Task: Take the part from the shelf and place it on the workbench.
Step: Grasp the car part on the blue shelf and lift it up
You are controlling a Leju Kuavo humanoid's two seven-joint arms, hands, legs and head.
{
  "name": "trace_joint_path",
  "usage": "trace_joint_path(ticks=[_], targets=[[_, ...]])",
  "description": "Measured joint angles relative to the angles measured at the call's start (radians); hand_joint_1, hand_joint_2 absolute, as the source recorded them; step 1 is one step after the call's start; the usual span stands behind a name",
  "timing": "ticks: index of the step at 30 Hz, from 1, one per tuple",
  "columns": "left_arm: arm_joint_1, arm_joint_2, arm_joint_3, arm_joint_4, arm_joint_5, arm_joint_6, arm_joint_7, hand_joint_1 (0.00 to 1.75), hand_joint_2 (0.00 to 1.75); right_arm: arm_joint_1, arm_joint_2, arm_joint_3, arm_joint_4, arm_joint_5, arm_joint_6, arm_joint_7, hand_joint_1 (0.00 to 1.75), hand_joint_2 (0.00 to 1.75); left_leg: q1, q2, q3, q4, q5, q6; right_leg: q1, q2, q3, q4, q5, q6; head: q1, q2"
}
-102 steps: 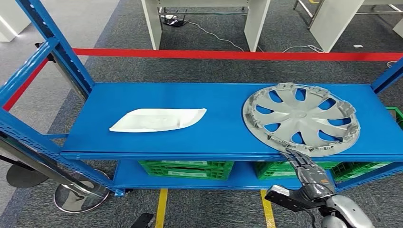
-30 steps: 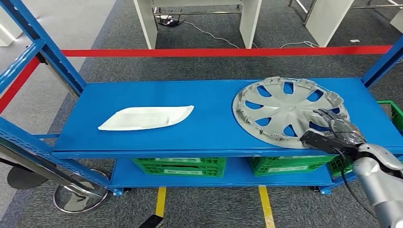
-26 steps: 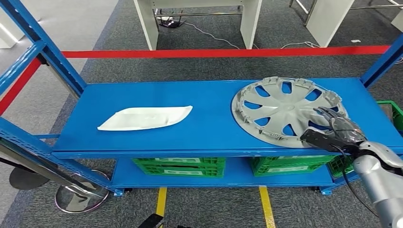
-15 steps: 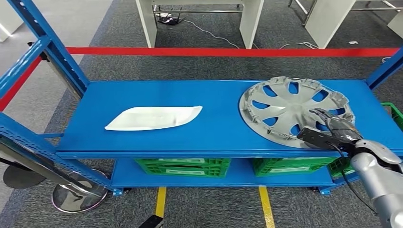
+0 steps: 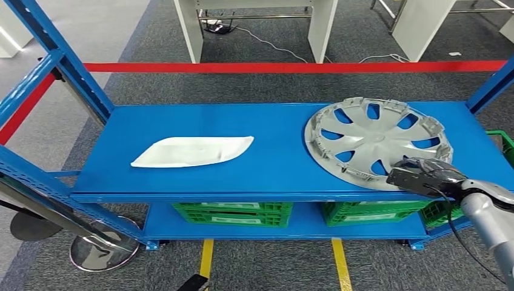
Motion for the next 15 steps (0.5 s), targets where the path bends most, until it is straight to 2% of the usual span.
trace_joint_path(ticks=[2, 4, 5, 6, 7, 9, 10, 11, 12, 14, 15], targets=[[-0.001, 0.000, 0.002, 0.000, 0.000, 0.001, -0.004, 0.00, 0.00, -0.018, -0.009, 0.018, 0.017, -0.006, 0.015, -0.001, 1.75, 1.75, 0.002, 0.001, -0.038, 0.088, -0.053, -0.013, -0.004, -0.003, 0.004, -0.003, 0.001, -0.006, -0.002, 0.000], [-0.003, 0.000, 0.004, 0.000, 0.001, 0.002, -0.009, 0.00, 0.00, -0.029, -0.018, 0.035, 0.033, -0.013, 0.026, -0.001, 1.75, 1.75, 0.004, 0.001, -0.097, 0.223, -0.114, -0.021, -0.004, -0.005, 0.005, -0.003, 0.000, -0.008, -0.003, 0.000], [-0.003, 0.000, 0.006, 0.000, 0.001, 0.002, -0.011, 0.00, 0.00, -0.032, -0.021, 0.043, 0.039, -0.017, 0.031, -0.001, 1.75, 1.75, 0.005, 0.001, -0.113, 0.264, -0.124, -0.023, -0.004, -0.006, 0.005, -0.002, 0.000, -0.009, -0.003, 0.000], [-0.004, 0.000, 0.008, 0.000, 0.001, 0.002, -0.012, 0.00, 0.00, -0.034, -0.024, 0.051, 0.045, -0.020, 0.035, -0.002, 1.75, 1.75, 0.007, 0.001, -0.113, 0.268, -0.114, -0.024, -0.004, -0.006, 0.007, -0.002, 0.000, -0.008, -0.003, 0.000], [-0.004, 0.001, 0.011, 0.000, 0.001, 0.002, -0.012, 0.00, 0.00, -0.036, -0.027, 0.058, 0.049, -0.023, 0.038, -0.001, 1.75, 1.75, 0.009, 0.001, -0.094, 0.233, -0.086, -0.025, -0.005, -0.005, 0.009, -0.002, -0.001, -0.008, -0.003, 0.000], [-0.002, 0.001, 0.017, 0.000, 0.001, 0.003, -0.010, 0.00, 0.00, -0.038, -0.032, 0.068, 0.055, -0.028, 0.042, 0.000, 1.75, 1.75, 0.014, 0.000, -0.029, 0.098, -0.020, -0.026, -0.004, -0.004, 0.010, 0.001, -0.003, -0.003, -0.004, 0.000], [0.000, 0.000, 0.018, 0.000, 0.001, 0.003, -0.009, 0.00, 0.00, -0.040, -0.034, 0.072, 0.057, -0.030, 0.043, 0.000, 1.75, 1.75, 0.015, 0.000, -0.004, 0.042, -0.002, -0.024, -0.003, -0.003, 0.009, 0.003, -0.004, 0.001, -0.004, 0.000], [0.001, 0.000, 0.020, 0.000, 0.001, 0.003, -0.008, 0.00, 0.00, -0.041, -0.038, 0.076, 0.059, -0.031, 0.043, 0.001, 1.75, 1.75, 0.016, -0.001, 0.010, 0.009, 0.004, -0.020, 0.000, -0.002, 0.006, 0.005, -0.004, 0.006, -0.003, 0.000], [0.002, 0.000, 0.021, 0.000, 0.001, 0.003, -0.008, 0.00, 0.00, -0.042, -0.041, 0.079, 0.062, -0.032, 0.043, 0.002, 1.75, 1.75, 0.014, -0.002, 0.013, -0.001, 0.000, -0.014, 0.001, -0.001, 0.004, 0.005, -0.003, 0.011, -0.004, 0.000], [0.001, -0.001, 0.022, 0.000, 0.001, 0.004, -0.008, 0.00, 0.00, -0.043, -0.048, 0.084, 0.066, -0.034, 0.043, 0.002, 1.75, 1.75, 0.014, -0.001, 0.012, -0.006, 0.003, 0.002, 0.000, 0.000, 0.000, 0.004, -0.002, 0.022, -0.003, 0.000], [0.001, -0.001, 0.023, 0.000, 0.001, 0.004, -0.008, 0.00, 0.00, -0.043, -0.051, 0.085, 0.068, -0.034, 0.043, 0.003, 1.75, 1.75, 0.015, 0.000, 0.012, -0.008, 0.005, 0.009, -0.001, 0.000, -0.006, 0.013, -0.010, 0.027, -0.002, 0.000]])
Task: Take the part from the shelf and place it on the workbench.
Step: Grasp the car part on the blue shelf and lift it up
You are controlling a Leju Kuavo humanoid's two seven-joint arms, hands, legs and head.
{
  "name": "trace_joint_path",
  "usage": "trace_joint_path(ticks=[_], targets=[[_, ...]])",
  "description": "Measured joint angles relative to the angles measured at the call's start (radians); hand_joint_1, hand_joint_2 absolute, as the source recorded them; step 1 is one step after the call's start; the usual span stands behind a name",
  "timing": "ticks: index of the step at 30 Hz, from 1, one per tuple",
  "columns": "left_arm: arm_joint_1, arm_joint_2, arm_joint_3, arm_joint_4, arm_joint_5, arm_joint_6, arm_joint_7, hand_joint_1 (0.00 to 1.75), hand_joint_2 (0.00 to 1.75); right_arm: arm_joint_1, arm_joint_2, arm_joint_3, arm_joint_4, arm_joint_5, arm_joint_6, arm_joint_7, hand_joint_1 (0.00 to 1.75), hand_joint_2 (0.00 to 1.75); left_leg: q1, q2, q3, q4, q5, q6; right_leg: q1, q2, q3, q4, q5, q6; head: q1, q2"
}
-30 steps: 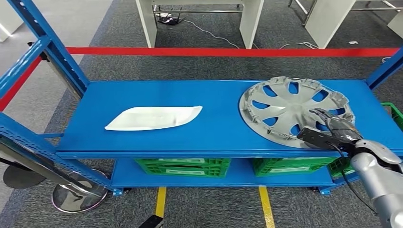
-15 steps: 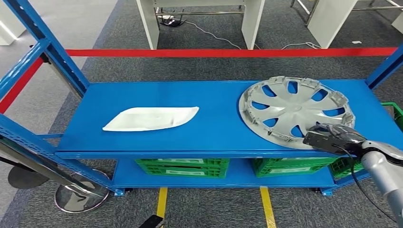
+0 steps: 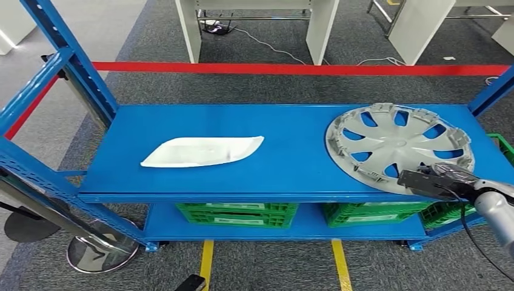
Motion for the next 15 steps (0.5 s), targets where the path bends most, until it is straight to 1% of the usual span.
trace_joint_path(ticks=[1, 2, 4, 5, 6, 7, 8, 9, 10, 11, 12, 13, 15], targets=[[0.000, -0.001, 0.001, 0.000, 0.000, 0.000, 0.000, 0.00, 0.00, 0.000, -0.003, 0.001, 0.002, -0.001, 0.000, 0.001, 1.75, 1.75, 0.001, 0.001, 0.000, -0.002, 0.003, 0.007, -0.001, 0.000, -0.014, 0.028, -0.018, 0.004, 0.002, 0.000], [0.000, -0.001, 0.001, 0.000, 0.000, 0.000, 0.000, 0.00, 0.00, 0.000, -0.006, 0.002, 0.005, -0.001, 0.000, 0.001, 1.75, 1.75, 0.002, 0.002, -0.001, -0.004, 0.005, 0.013, -0.001, 0.000, -0.039, 0.077, -0.045, 0.007, 0.004, 0.000], [0.000, -0.001, 0.002, 0.000, 0.000, 0.000, 0.000, 0.00, 0.00, 0.002, -0.009, 0.005, 0.011, -0.002, 0.000, 0.002, 1.75, 1.75, -0.001, 0.002, -0.005, -0.004, 0.006, 0.019, -0.001, 0.000, -0.105, 0.214, -0.105, 0.010, 0.006, 0.000], [0.000, -0.001, 0.003, 0.000, -0.001, 0.000, 0.001, 0.00, 0.00, 0.003, -0.010, 0.007, 0.014, -0.003, 0.000, 0.001, 1.75, 1.75, -0.003, 0.002, -0.006, -0.004, 0.006, 0.020, -0.001, 0.000, -0.130, 0.265, -0.120, 0.009, 0.006, 0.000], [0.000, -0.001, 0.004, 0.000, -0.001, 0.000, 0.003, 0.00, 0.00, 0.004, -0.011, 0.009, 0.016, -0.005, -0.002, 0.001, 1.75, 1.75, -0.005, 0.002, -0.005, -0.003, 0.006, 0.020, -0.001, 0.000, -0.138, 0.280, -0.115, 0.008, 0.006, 0.000], [-0.001, -0.001, 0.004, 0.000, -0.001, 0.001, 0.005, 0.00, 0.00, 0.005, -0.012, 0.011, 0.017, -0.006, -0.005, -0.001, 1.75, 1.75, -0.006, 0.002, -0.004, -0.003, 0.006, 0.020, 0.000, 0.000, -0.125, 0.254, -0.092, 0.005, 0.006, 0.000], [-0.001, -0.002, 0.005, 0.000, -0.002, 0.001, 0.008, 0.00, 0.00, 0.005, -0.014, 0.014, 0.018, -0.006, -0.011, -0.003, 1.75, 1.75, -0.007, 0.002, -0.002, -0.003, 0.006, 0.020, 0.001, 0.000, -0.094, 0.193, -0.057, 0.001, 0.006, 0.000], [-0.002, -0.002, 0.005, 0.000, -0.002, 0.002, 0.010, 0.00, 0.00, 0.005, -0.015, 0.016, 0.018, -0.007, -0.021, -0.007, 1.75, 1.75, -0.007, 0.002, 0.000, -0.003, 0.005, 0.020, 0.003, 0.000, -0.056, 0.118, -0.028, -0.005, 0.006, 0.000], [-0.002, -0.003, 0.006, 0.000, -0.002, 0.004, 0.011, 0.00, 0.00, 0.005, -0.016, 0.020, 0.017, -0.007, -0.034, -0.011, 1.75, 1.75, -0.009, 0.001, 0.000, -0.002, 0.004, 0.017, 0.005, 0.000, -0.020, 0.053, -0.008, -0.010, 0.006, 0.000], [-0.003, -0.004, 0.007, 0.000, -0.002, 0.006, 0.012, 0.00, 0.00, 0.006, -0.016, 0.023, 0.016, -0.006, -0.051, -0.015, 1.75, 1.75, -0.009, 0.001, -0.001, -0.002, 0.004, 0.014, 0.008, 0.000, 0.004, 0.010, 0.001, -0.013, 0.005, 0.000], [-0.003, -0.004, 0.008, 0.000, -0.001, 0.009, 0.012, 0.00, 0.00, 0.010, -0.015, 0.025, 0.014, -0.004, -0.074, -0.017, 1.75, 1.75, -0.009, 0.001, -0.002, -0.001, 0.004, 0.009, 0.011, 0.000, 0.015, -0.009, 0.000, -0.016, 0.005, 0.000], [-0.003, -0.004, 0.009, 0.000, -0.001, 0.013, 0.010, 0.00, 0.00, 0.017, -0.014, 0.028, 0.010, 0.001, -0.107, -0.018, 1.75, 1.75, -0.008, 0.000, -0.002, -0.002, 0.005, 0.004, 0.014, 0.000, 0.020, -0.012, 0.001, -0.018, 0.005, 0.000], [-0.003, -0.004, 0.014, 0.000, 0.002, 0.023, -0.001, 0.00, 0.00, 0.046, -0.009, 0.031, -0.014, 0.026, -0.212, -0.013, 1.75, 1.75, -0.007, 0.000, -0.002, 0.004, -0.002, -0.007, 0.010, -0.002, 0.025, -0.020, 0.006, -0.027, 0.004, 0.000]])
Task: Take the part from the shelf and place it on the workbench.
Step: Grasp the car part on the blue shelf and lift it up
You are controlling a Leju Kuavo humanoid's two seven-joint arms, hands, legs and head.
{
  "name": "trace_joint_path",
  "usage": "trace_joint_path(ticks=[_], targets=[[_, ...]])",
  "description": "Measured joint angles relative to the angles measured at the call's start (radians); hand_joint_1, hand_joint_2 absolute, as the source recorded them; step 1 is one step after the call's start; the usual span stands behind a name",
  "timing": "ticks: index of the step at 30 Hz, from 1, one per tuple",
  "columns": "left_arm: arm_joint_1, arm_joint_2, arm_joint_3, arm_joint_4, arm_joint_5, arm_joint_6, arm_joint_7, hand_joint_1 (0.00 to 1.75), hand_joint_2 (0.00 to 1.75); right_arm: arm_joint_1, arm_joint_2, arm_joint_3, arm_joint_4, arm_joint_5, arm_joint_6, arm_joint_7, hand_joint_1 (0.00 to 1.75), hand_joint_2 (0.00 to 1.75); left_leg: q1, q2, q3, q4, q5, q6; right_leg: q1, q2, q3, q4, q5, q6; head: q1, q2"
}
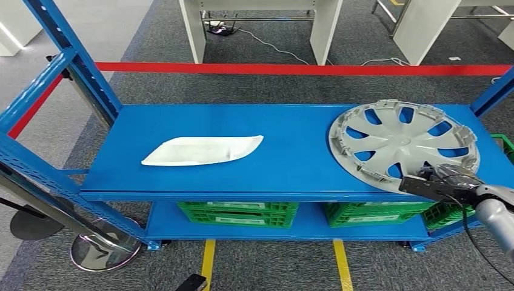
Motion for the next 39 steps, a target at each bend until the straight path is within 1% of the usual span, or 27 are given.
trace_joint_path(ticks=[1, 2, 4, 5, 6, 7, 9, 11, 12, 15, 17, 19, 20, 21, 22, 23, 24, 26, 27, 29, 31, 33, 35, 36, 37, 38, 39], targets=[[0.000, 0.000, 0.004, 0.000, 0.003, 0.008, -0.012, 0.00, 0.00, 0.024, 0.004, 0.001, -0.023, 0.025, -0.074, 0.008, 1.75, 1.75, 0.001, 0.000, -0.007, 0.020, -0.016, -0.007, -0.003, -0.001, 0.003, -0.004, 0.003, -0.005, -0.001, 0.000], [0.000, 0.000, 0.007, 0.000, 0.006, 0.018, -0.027, 0.00, 0.00, 0.056, 0.009, 0.001, -0.054, 0.057, -0.151, 0.022, 1.75, 1.75, 0.003, 0.000, -0.024, 0.062, -0.043, -0.014, -0.006, -0.002, 0.006, -0.009, 0.005, -0.009, -0.003, 0.000], [-0.001, 0.000, 0.015, 0.000, 0.013, 0.039, -0.062, 0.00, 0.00, 0.140, 0.013, -0.006, -0.143, 0.137, -0.281, 0.059, 1.75, 1.75, 0.009, 0.001, -0.078, 0.187, -0.107, -0.024, -0.006, -0.004, 0.007, -0.009, 0.005, -0.012, -0.004, 0.000], [-0.001, 0.000, 0.019, 0.000, 0.015, 0.046, -0.075, 0.00, 0.00, 0.185, 0.012, -0.014, -0.196, 0.174, -0.317, 0.075, 1.75, 1.75, 0.012, 0.002, -0.101, 0.240, -0.127, -0.028, -0.006, -0.005, 0.007, -0.009, 0.004, -0.012, -0.004, 0.000], [0.000, 0.000, 0.023, 0.000, 0.017, 0.052, -0.082, 0.00, 0.00, 0.225, 0.011, -0.026, -0.246, 0.205, -0.335, 0.086, 1.75, 1.75, 0.014, 0.002, -0.109, 0.262, -0.128, -0.031, -0.006, -0.005, 0.007, -0.009, 0.004, -0.012, -0.004, 0.000], [0.000, 0.001, 0.027, 0.000, 0.017, 0.055, -0.087, 0.00, 0.00, 0.260, 0.010, -0.038, -0.292, 0.225, -0.342, 0.092, 1.75, 1.75, 0.017, 0.003, -0.100, 0.247, -0.109, -0.033, -0.007, -0.004, 0.008, -0.009, 0.003, -0.012, -0.004, 0.000], [0.000, 0.001, 0.034, 0.000, 0.017, 0.059, -0.092, 0.00, 0.00, 0.309, 0.007, -0.056, -0.360, 0.245, -0.341, 0.093, 1.75, 1.75, 0.023, 0.003, -0.038, 0.125, -0.045, -0.035, -0.008, 0.001, 0.010, -0.008, 0.002, -0.008, -0.004, 0.000], [-0.002, 0.000, 0.037, 0.001, 0.016, 0.063, -0.096, 0.00, 0.00, 0.343, 0.001, -0.072, -0.410, 0.269, -0.348, 0.091, 1.75, 1.75, 0.024, 0.002, 0.015, 0.016, -0.013, -0.030, -0.006, 0.007, 0.007, -0.003, 0.000, 0.002, -0.004, 0.000], [-0.003, 0.000, 0.037, 0.001, 0.014, 0.067, -0.100, 0.00, 0.44, 0.362, -0.003, -0.082, -0.434, 0.293, -0.364, 0.091, 1.75, 1.75, 0.022, 0.002, 0.024, -0.004, -0.013, -0.025, -0.004, 0.010, 0.005, -0.003, 0.001, 0.008, -0.004, 0.000], [-0.004, -0.001, 0.038, 0.001, 0.008, 0.067, -0.114, 0.00, 1.75, 0.477, -0.025, -0.130, -0.553, 0.403, -0.462, 0.094, 1.75, 1.75, 0.021, -0.005, 0.022, -0.012, -0.008, -0.002, -0.006, 0.006, 0.002, -0.004, -0.002, 0.028, -0.002, 0.000], [-0.003, -0.002, 0.039, 0.001, 0.002, 0.051, -0.124, 0.00, 1.75, 0.583, -0.040, -0.170, -0.665, 0.476, -0.530, 0.095, 1.75, 1.75, 0.024, -0.009, 0.021, -0.018, -0.003, 0.011, -0.008, 0.004, -0.025, 0.045, -0.039, 0.036, 0.001, 0.000], [-0.002, -0.003, 0.039, 0.001, -0.004, 0.039, -0.143, 0.00, 1.75, 0.691, -0.053, -0.213, -0.780, 0.533, -0.583, 0.098, 1.75, 1.75, 0.022, -0.010, 0.018, -0.017, -0.003, 0.016, -0.009, 0.004, -0.091, 0.177, -0.107, 0.039, 0.004, 0.000], [-0.002, -0.003, 0.039, 0.001, -0.004, 0.037, -0.153, 0.00, 1.75, 0.742, -0.058, -0.234, -0.836, 0.555, -0.601, 0.101, 1.75, 1.75, 0.021, -0.010, 0.017, -0.017, -0.004, 0.018, -0.009, 0.004, -0.124, 0.244, -0.131, 0.040, 0.005, 0.000], [-0.001, -0.003, 0.040, 0.001, -0.004, 0.034, -0.162, 0.00, 1.75, 0.789, -0.063, -0.254, -0.889, 0.573, -0.615, 0.104, 1.75, 1.75, 0.020, -0.010, 0.017, -0.017, -0.006, 0.019, -0.009, 0.004, -0.146, 0.284, -0.138, 0.041, 0.005, 0.000], [-0.001, -0.003, 0.040, 0.001, -0.004, 0.029, -0.168, 0.00, 1.75, 0.826, -0.067, -0.271, -0.934, 0.586, -0.624, 0.106, 1.75, 1.75, 0.020, -0.010, 0.018, -0.016, -0.008, 0.018, -0.010, 0.004, -0.148, 0.284, -0.124, 0.041, 0.005, 0.000], [-0.001, -0.003, 0.040, 0.002, -0.004, 0.020, -0.174, 0.00, 1.75, 0.856, -0.072, -0.285, -0.973, 0.593, -0.627, 0.107, 1.75, 1.75, 0.020, -0.009, 0.019, -0.015, -0.010, 0.017, -0.011, 0.003, -0.130, 0.242, -0.092, 0.040, 0.005, 0.000], [-0.002, -0.003, 0.040, 0.002, -0.006, 0.009, -0.179, 0.00, 1.75, 0.880, -0.077, -0.297, -1.008, 0.598, -0.629, 0.105, 1.75, 1.75, 0.019, -0.009, 0.022, -0.015, -0.014, 0.014, -0.012, 0.003, -0.098, 0.173, -0.054, 0.040, 0.005, 0.000], [-0.003, -0.003, 0.039, 0.002, -0.010, -0.012, -0.192, 0.00, 1.75, 0.916, -0.092, -0.312, -1.071, 0.598, -0.634, 0.099, 1.75, 1.75, 0.014, -0.009, 0.022, -0.010, -0.020, 0.005, -0.013, 0.002, -0.034, 0.051, -0.011, 0.036, 0.005, 0.000], [-0.003, -0.002, 0.039, 0.002, -0.011, -0.016, -0.198, 0.00, 1.75, 0.931, -0.100, -0.316, -1.099, 0.596, -0.637, 0.096, 1.75, 1.75, 0.011, -0.009, 0.021, -0.008, -0.022, 0.000, -0.013, 0.003, -0.018, 0.021, -0.007, 0.034, 0.005, 0.000], [-0.003, -0.001, 0.040, 0.002, -0.012, -0.010, -0.207, 0.00, 1.75, 0.961, -0.117, -0.324, -1.155, 0.591, -0.644, 0.091, 1.75, 1.75, 0.009, -0.010, 0.020, -0.006, -0.022, -0.007, -0.012, 0.004, -0.014, 0.015, -0.012, 0.024, 0.004, 0.000], [-0.004, 0.001, 0.040, 0.002, -0.012, 0.005, -0.212, 0.00, 1.75, 0.987, -0.131, -0.334, -1.209, 0.589, -0.652, 0.090, 1.75, 1.75, 0.010, -0.007, 0.016, 0.010, -0.038, -0.017, -0.015, 0.003, -0.012, 0.015, -0.013, 0.011, 0.002, 0.000], [-0.004, 0.003, 0.040, 0.002, -0.011, 0.018, -0.213, 0.00, 1.75, 1.003, -0.140, -0.343, -1.253, 0.592, -0.661, 0.091, 1.75, 1.75, 0.012, -0.003, -0.017, 0.093, -0.090, -0.027, -0.017, 0.002, -0.009, 0.013, -0.014, -0.001, -0.002, 0.000], [-0.005, 0.003, 0.042, 0.002, -0.010, 0.025, -0.214, 0.00, 1.75, 1.017, -0.144, -0.349, -1.284, 0.596, -0.668, 0.091, 1.75, 1.75, 0.013, -0.001, -0.078, 0.225, -0.148, -0.032, -0.014, 0.002, -0.007, 0.014, -0.016, -0.005, -0.003, 0.000], [-0.004, 0.004, 0.044, 0.002, -0.009, 0.028, -0.213, 0.00, 1.75, 1.024, -0.145, -0.351, -1.295, 0.599, -0.671, 0.091, 1.75, 1.75, 0.014, -0.001, -0.098, 0.268, -0.159, -0.032, -0.013, 0.002, -0.007, 0.014, -0.016, -0.006, -0.003, 0.000], [-0.005, 0.004, 0.046, 0.002, -0.010, 0.031, -0.211, 0.00, 1.75, 1.030, -0.145, -0.353, -1.306, 0.603, -0.673, 0.090, 1.75, 1.75, 0.013, -0.001, -0.104, 0.277, -0.150, -0.030, -0.011, 0.002, -0.006, 0.014, -0.016, -0.006, -0.003, 0.000], [-0.005, 0.004, 0.047, 0.002, -0.010, 0.035, -0.207, 0.00, 1.75, 1.036, -0.145, -0.354, -1.317, 0.606, -0.675, 0.087, 1.75, 1.75, 0.013, -0.001, -0.090, 0.247, -0.123, -0.026, -0.009, 0.002, -0.004, 0.014, -0.016, -0.006, -0.003, 0.000], [-0.005, 0.004, 0.049, 0.002, -0.012, 0.039, -0.202, 0.00, 1.75, 1.042, -0.143, -0.355, -1.329, 0.608, -0.676, 0.081, 1.75, 1.75, 0.011, -0.001, -0.061, 0.186, -0.085, -0.019, -0.008, 0.003, -0.002, 0.014, -0.017, -0.007, -0.003, 0.000]])
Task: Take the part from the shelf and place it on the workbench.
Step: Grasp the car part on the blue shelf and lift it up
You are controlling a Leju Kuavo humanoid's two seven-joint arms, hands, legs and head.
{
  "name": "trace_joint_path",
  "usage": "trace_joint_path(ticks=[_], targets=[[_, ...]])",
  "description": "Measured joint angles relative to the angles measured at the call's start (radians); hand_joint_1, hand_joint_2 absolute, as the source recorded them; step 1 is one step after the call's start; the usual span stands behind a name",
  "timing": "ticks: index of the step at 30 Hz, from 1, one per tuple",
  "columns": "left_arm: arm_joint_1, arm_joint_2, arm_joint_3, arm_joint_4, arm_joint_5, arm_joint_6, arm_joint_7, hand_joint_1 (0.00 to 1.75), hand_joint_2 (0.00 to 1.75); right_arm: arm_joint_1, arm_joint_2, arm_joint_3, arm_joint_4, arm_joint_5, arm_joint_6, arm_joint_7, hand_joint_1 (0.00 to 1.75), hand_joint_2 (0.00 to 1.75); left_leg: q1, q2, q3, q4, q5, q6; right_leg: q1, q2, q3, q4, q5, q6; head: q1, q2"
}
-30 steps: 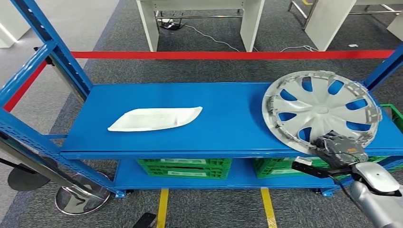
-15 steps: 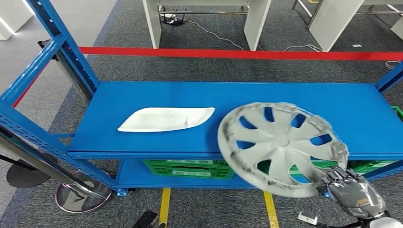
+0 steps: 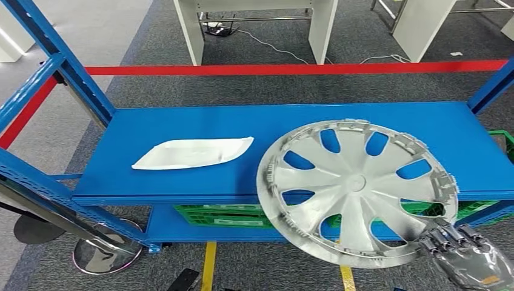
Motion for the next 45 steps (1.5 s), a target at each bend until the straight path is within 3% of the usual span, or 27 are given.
trace_joint_path(ticks=[2, 3, 7, 9, 11, 12, 13, 14, 16, 18, 22, 24, 26, 28, 29, 30, 32, 33, 34, 37, 38, 39, 42, 43, 44, 45], targets=[[-0.002, 0.001, 0.003, 0.000, -0.007, 0.011, 0.009, 0.00, 1.75, 0.011, 0.012, 0.000, -0.030, 0.002, -0.001, -0.022, 1.75, 1.75, -0.005, 0.000, 0.060, -0.131, 0.054, 0.017, 0.004, 0.001, 0.001, 0.001, -0.001, 0.001, 0.001, 0.000], [-0.003, 0.001, 0.004, 0.000, -0.012, 0.015, 0.013, 0.00, 1.75, 0.015, 0.024, 0.000, -0.046, 0.002, -0.001, -0.035, 1.75, 1.75, -0.007, 0.001, 0.076, -0.169, 0.063, 0.022, 0.005, 0.002, -0.001, 0.002, -0.001, 0.004, 0.001, 0.000], [-0.007, -0.001, 0.005, 0.000, -0.032, 0.022, 0.019, 0.00, 1.75, 0.021, 0.089, 0.010, -0.111, 0.001, -0.006, -0.070, 1.75, 1.75, -0.006, 0.002, 0.086, -0.203, 0.070, 0.030, 0.002, 0.001, -0.011, 0.007, -0.006, 0.022, 0.001, 0.000], [-0.009, -0.002, 0.005, 0.000, -0.035, 0.022, 0.019, 0.00, 1.75, 0.021, 0.108, 0.014, -0.131, 0.001, -0.010, -0.073, 1.75, 1.75, -0.001, 0.003, 0.090, -0.213, 0.078, 0.036, 0.001, 0.001, -0.043, 0.074, -0.049, 0.031, 0.004, 0.000], [-0.011, -0.003, 0.005, 0.000, -0.037, 0.022, 0.019, 0.00, 1.75, 0.021, 0.123, 0.017, -0.142, 0.001, -0.013, -0.076, 1.75, 1.75, -0.001, 0.004, 0.089, -0.213, 0.078, 0.038, -0.002, 0.001, -0.103, 0.207, -0.113, 0.039, 0.006, 0.000], [-0.011, -0.003, 0.005, 0.000, -0.038, 0.022, 0.019, 0.00, 1.75, 0.022, 0.128, 0.018, -0.145, 0.001, -0.013, -0.078, 1.75, 1.75, -0.001, 0.004, 0.089, -0.213, 0.078, 0.038, -0.003, 0.001, -0.128, 0.261, -0.130, 0.043, 0.006, 0.000], [-0.011, -0.003, 0.005, 0.000, -0.038, 0.023, 0.019, 0.00, 1.75, 0.022, 0.132, 0.019, -0.147, 0.000, -0.013, -0.082, 1.75, 1.75, 0.000, 0.004, 0.089, -0.212, 0.078, 0.038, -0.005, 0.001, -0.138, 0.283, -0.130, 0.046, 0.006, 0.000], [-0.011, -0.003, 0.005, 0.000, -0.039, 0.024, 0.020, 0.00, 1.75, 0.022, 0.136, 0.021, -0.149, -0.003, -0.013, -0.089, 1.75, 1.75, 0.001, 0.004, 0.089, -0.211, 0.078, 0.037, -0.007, 0.000, -0.127, 0.261, -0.109, 0.048, 0.006, 0.000], [-0.012, -0.003, 0.005, 0.000, -0.041, 0.027, 0.021, 0.00, 1.75, 0.020, 0.147, 0.023, -0.153, -0.012, -0.013, -0.115, 1.75, 1.75, 0.003, 0.003, 0.089, -0.204, 0.075, 0.030, -0.012, 0.000, -0.061, 0.133, -0.046, 0.052, 0.006, 0.000], [-0.016, 0.000, 0.005, 0.000, -0.042, 0.029, 0.021, 0.00, 1.75, 0.016, 0.166, 0.025, -0.156, -0.019, -0.014, -0.149, 1.75, 1.75, 0.000, 0.002, 0.083, -0.191, 0.072, 0.019, -0.013, 0.003, -0.006, 0.030, -0.014, 0.047, 0.007, 0.000], [-0.022, 0.009, 0.004, 0.000, -0.042, 0.029, 0.021, 0.00, 1.75, 0.015, 0.216, 0.029, -0.158, -0.030, -0.015, -0.187, 1.75, 1.75, -0.001, 0.001, 0.073, -0.181, 0.071, 0.000, -0.009, 0.006, -0.004, 0.017, -0.005, 0.021, 0.004, 0.000], [-0.026, 0.012, 0.004, 0.000, -0.041, 0.027, 0.021, 0.00, 1.75, 0.014, 0.235, 0.030, -0.158, -0.035, -0.015, -0.195, 1.75, 1.75, 0.001, 0.002, 0.055, -0.131, 0.023, -0.009, -0.011, 0.001, -0.011, 0.015, 0.003, 0.006, 0.002, 0.000], [-0.029, 0.015, 0.005, 0.000, -0.039, 0.025, 0.019, 0.00, 1.75, 0.014, 0.254, 0.030, -0.158, -0.047, -0.015, -0.207, 1.75, 1.75, 0.003, 0.003, 0.013, -0.010, -0.060, -0.016, -0.008, -0.003, -0.025, 0.015, 0.012, -0.006, -0.001, 0.000], [-0.029, 0.019, 0.005, 0.000, -0.035, 0.024, 0.018, 0.00, 1.75, 0.017, 0.272, 0.030, -0.158, -0.065, -0.015, -0.222, 1.75, 1.75, 0.004, 0.003, -0.008, 0.081, -0.105, -0.016, -0.004, -0.005, -0.043, 0.015, 0.025, -0.010, -0.001, 0.000], [-0.030, 0.020, 0.006, 0.000, -0.033, 0.025, 0.019, 0.00, 1.75, 0.021, 0.279, 0.033, -0.158, -0.076, -0.015, -0.224, 1.75, 1.75, 0.003, 0.003, 0.007, 0.076, -0.100, -0.014, -0.002, -0.005, -0.052, 0.016, 0.032, -0.010, -0.001, 0.000], [-0.031, 0.022, 0.007, 0.000, -0.031, 0.025, 0.019, 0.00, 1.75, 0.025, 0.284, 0.035, -0.158, -0.087, -0.015, -0.225, 1.75, 1.75, 0.003, 0.003, 0.040, 0.032, -0.080, -0.009, -0.001, -0.005, -0.060, 0.016, 0.039, -0.010, -0.001, 0.000], [-0.034, 0.026, 0.009, 0.000, -0.033, 0.028, 0.023, 0.00, 1.75, 0.036, 0.289, 0.045, -0.158, -0.109, -0.015, -0.225, 1.75, 1.75, 0.000, 0.003, 0.132, -0.112, -0.034, 0.003, 0.003, -0.004, -0.074, 0.016, 0.055, -0.006, -0.001, 0.000], [-0.037, 0.029, 0.009, 0.000, -0.037, 0.030, 0.025, 0.00, 1.75, 0.040, 0.293, 0.048, -0.158, -0.118, -0.015, -0.229, 1.75, 1.75, -0.003, 0.003, 0.163, -0.169, -0.019, 0.007, 0.004, -0.004, -0.079, 0.015, 0.063, -0.003, -0.001, 0.000], [-0.039, 0.032, 0.009, 0.000, -0.041, 0.032, 0.026, 0.00, 1.75, 0.045, 0.301, 0.051, -0.157, -0.126, -0.015, -0.237, 1.75, 1.75, -0.006, 0.003, 0.179, -0.203, -0.013, 0.009, 0.004, -0.005, -0.082, 0.014, 0.071, 0.002, 0.000, 0.000], [-0.041, 0.044, 0.009, 0.000, -0.052, 0.039, 0.032, 0.00, 1.75, 0.062, 0.331, 0.054, -0.154, -0.145, -0.015, -0.261, 1.75, 1.75, -0.010, 0.005, 0.171, -0.215, 0.007, 0.019, -0.001, -0.005, -0.085, 0.006, 0.093, 0.018, 0.000, 0.000], [-0.042, 0.048, 0.009, 0.000, -0.054, 0.041, 0.034, 0.00, 1.75, 0.069, 0.339, 0.055, -0.151, -0.157, -0.015, -0.266, 1.75, 1.75, -0.008, 0.007, 0.165, -0.218, 0.020, 0.024, -0.002, -0.004, -0.091, 0.010, 0.084, 0.024, 0.001, 0.000], [-0.045, 0.051, 0.009, 0.000, -0.054, 0.042, 0.036, 0.00, 1.75, 0.074, 0.343, 0.056, -0.147, -0.172, -0.015, -0.272, 1.75, 1.75, -0.006, 0.009, 0.156, -0.222, 0.033, 0.031, -0.003, -0.002, -0.101, 0.028, 0.057, 0.028, 0.002, 0.000], [-0.052, 0.057, 0.009, 0.000, -0.054, 0.044, 0.038, 0.00, 1.75, 0.081, 0.348, 0.056, -0.133, -0.216, -0.015, -0.287, 1.75, 1.75, -0.005, 0.013, 0.115, -0.224, 0.068, 0.041, -0.005, -0.001, -0.142, 0.184, -0.086, 0.037, 0.005, 0.000], [-0.053, 0.059, 0.009, 0.000, -0.054, 0.044, 0.038, 0.00, 1.75, 0.083, 0.348, 0.055, -0.128, -0.222, -0.015, -0.290, 1.75, 1.75, -0.005, 0.014, 0.099, -0.223, 0.080, 0.041, -0.005, -0.001, -0.146, 0.237, -0.109, 0.039, 0.005, 0.000], [-0.053, 0.060, 0.009, 0.000, -0.054, 0.044, 0.039, 0.00, 1.75, 0.084, 0.349, 0.055, -0.123, -0.225, -0.015, -0.292, 1.75, 1.75, -0.005, 0.015, 0.084, -0.222, 0.091, 0.039, -0.006, -0.001, -0.138, 0.266, -0.110, 0.041, 0.004, 0.000], [-0.053, 0.060, 0.009, 0.000, -0.054, 0.045, 0.039, 0.00, 1.75, 0.086, 0.350, 0.055, -0.119, -0.227, -0.015, -0.295, 1.75, 1.75, -0.005, 0.016, 0.069, -0.220, 0.101, 0.037, -0.006, -0.001, -0.115, 0.263, -0.092, 0.043, 0.004, 0.000]])
